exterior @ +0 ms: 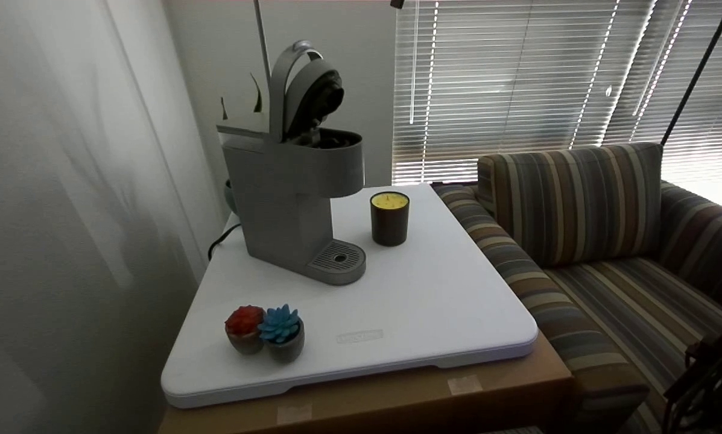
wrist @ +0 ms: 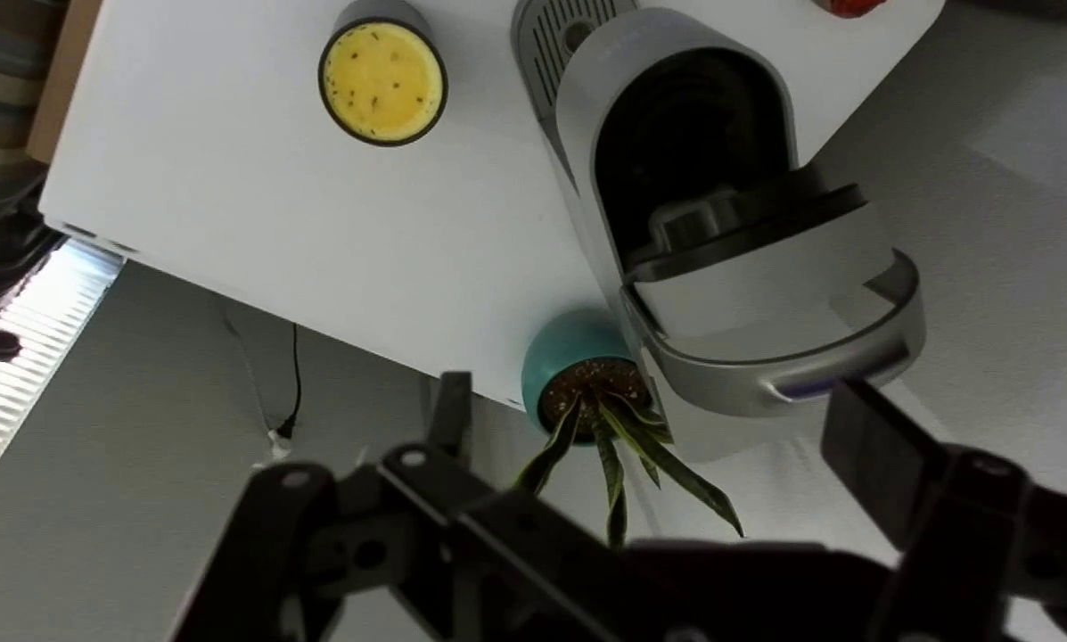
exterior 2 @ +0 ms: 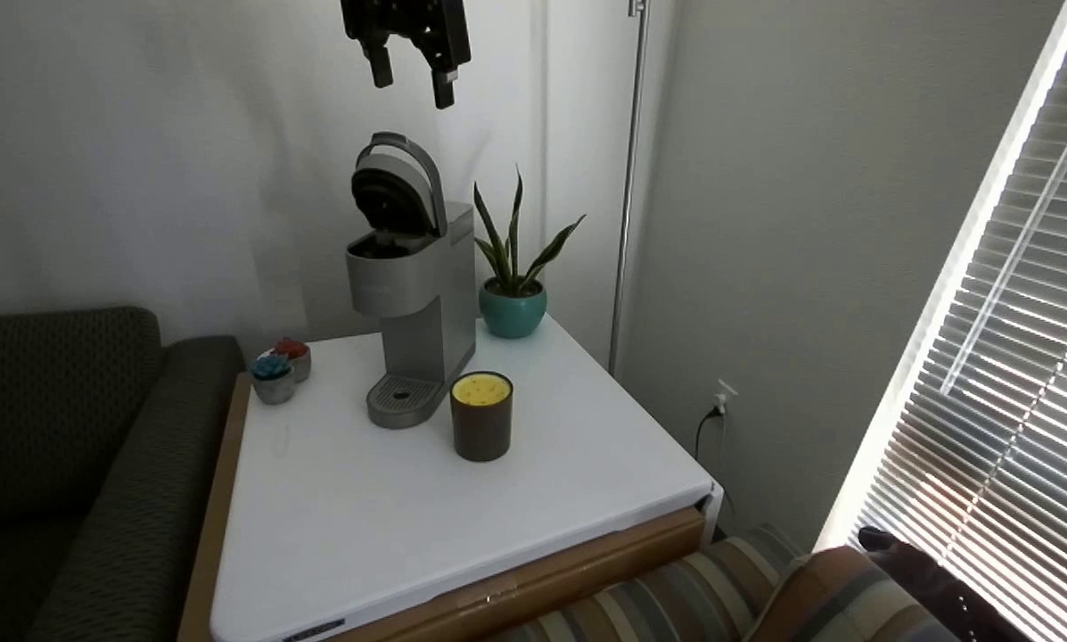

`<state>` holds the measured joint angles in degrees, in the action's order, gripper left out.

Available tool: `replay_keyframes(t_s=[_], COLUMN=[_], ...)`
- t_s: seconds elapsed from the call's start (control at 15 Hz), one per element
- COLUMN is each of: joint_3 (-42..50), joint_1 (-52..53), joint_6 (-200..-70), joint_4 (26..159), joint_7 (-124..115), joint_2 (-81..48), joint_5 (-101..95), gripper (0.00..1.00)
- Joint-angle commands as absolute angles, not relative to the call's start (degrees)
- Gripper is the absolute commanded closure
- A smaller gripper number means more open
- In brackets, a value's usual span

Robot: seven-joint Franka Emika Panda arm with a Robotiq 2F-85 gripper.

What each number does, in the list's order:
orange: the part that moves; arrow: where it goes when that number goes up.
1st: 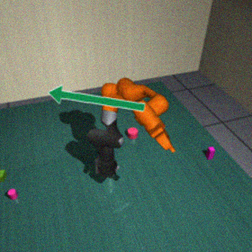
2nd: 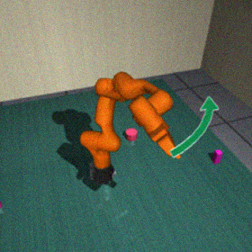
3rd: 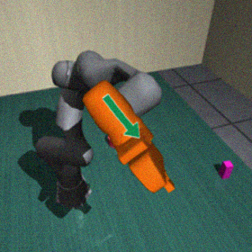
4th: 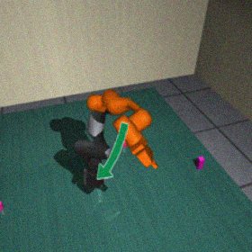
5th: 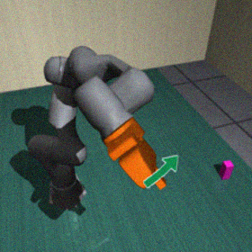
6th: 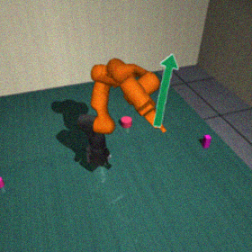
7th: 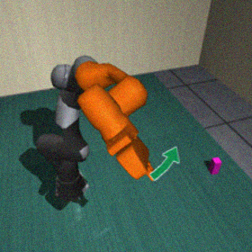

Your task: Close the grey coffeemaker's chamber

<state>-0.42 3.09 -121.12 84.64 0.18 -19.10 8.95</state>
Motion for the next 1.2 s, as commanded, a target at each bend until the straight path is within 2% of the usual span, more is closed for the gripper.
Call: replay_keyframes(t_s=[0.0,0.4,0.47,0.53,0.6,1.13], joint_3=[-0.66,-1.88,-2.39,-2.87,-3.43,-4.99], joint_1=[2.58,3.23,3.36,3.54,3.75,6.31], joint_6=[-118.12,-118.54,-118.39,-118.41,-118.23,-117.5], joint_4=[76.49,62.64,60.15,58.0,55.93,44.04], joint_7=[1.48,3.24,3.63,3.96,4.53,6.82], joint_2=[-23.23,-32.46,-34.42,-36.22,-37.94,-47.71], joint_5=[4.58,1.81,2.29,2.46,2.6,2.21], gripper=[0.0,0.01,0.26,0.26,0.32,0.88])
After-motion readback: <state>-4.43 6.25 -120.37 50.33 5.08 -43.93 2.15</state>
